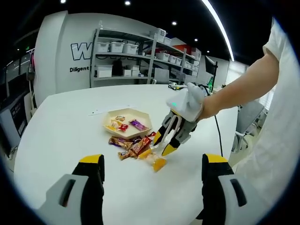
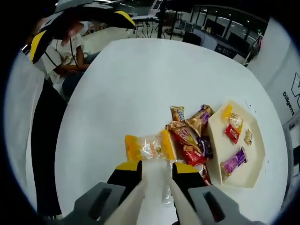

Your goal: Place the target food into the container with the food tongs after gripping and lifting it, then release it inside without dropping or visibly crushing the food.

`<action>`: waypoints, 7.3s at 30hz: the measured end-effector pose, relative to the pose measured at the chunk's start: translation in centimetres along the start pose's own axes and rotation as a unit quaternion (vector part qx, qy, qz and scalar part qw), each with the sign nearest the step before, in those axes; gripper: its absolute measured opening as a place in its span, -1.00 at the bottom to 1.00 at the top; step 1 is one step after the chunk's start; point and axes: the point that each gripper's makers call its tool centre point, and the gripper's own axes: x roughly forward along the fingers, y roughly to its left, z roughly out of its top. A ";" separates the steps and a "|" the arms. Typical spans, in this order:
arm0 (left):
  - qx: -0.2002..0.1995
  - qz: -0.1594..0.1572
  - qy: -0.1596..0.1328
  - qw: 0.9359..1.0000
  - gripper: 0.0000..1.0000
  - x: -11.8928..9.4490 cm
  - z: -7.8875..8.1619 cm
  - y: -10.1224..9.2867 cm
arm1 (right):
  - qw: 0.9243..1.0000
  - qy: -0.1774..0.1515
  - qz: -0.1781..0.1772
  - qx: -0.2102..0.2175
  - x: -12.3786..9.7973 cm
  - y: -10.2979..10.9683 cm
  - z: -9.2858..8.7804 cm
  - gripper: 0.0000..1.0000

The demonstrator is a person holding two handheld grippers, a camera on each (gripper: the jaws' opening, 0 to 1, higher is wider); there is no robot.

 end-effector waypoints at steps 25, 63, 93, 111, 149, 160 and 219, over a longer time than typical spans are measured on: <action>-0.002 0.004 0.000 1.000 0.65 -0.2 -0.3 0.7 | 0.971 -0.008 -0.009 0.240 2.1 -0.7 1.4 -0.58; -0.003 0.003 -0.001 1.000 0.64 0.1 -0.2 0.5 | 0.990 0.027 0.018 0.137 -0.2 0.0 0.4 -0.63; -0.004 0.007 0.002 1.000 0.64 -0.1 -0.2 0.9 | 0.998 0.010 0.046 0.043 1.5 1.6 0.4 -0.67; -0.006 0.004 0.004 1.000 0.63 0.2 -0.5 1.1 | 0.997 -0.006 0.037 0.061 0.5 1.1 0.6 -0.88; -0.013 0.014 0.004 1.000 0.64 -0.4 -0.8 1.1 | 0.979 -0.049 0.122 -0.152 0.3 2.1 4.6 -0.62; -0.017 0.017 0.007 1.000 0.64 -0.2 -1.0 1.8 | 0.970 -0.037 0.148 -0.190 0.9 2.5 4.1 -0.57; 0.007 -0.019 -0.005 1.000 0.62 1.6 0.9 0.1 | 0.997 -0.040 0.005 -0.067 -6.5 -7.4 6.8 -0.66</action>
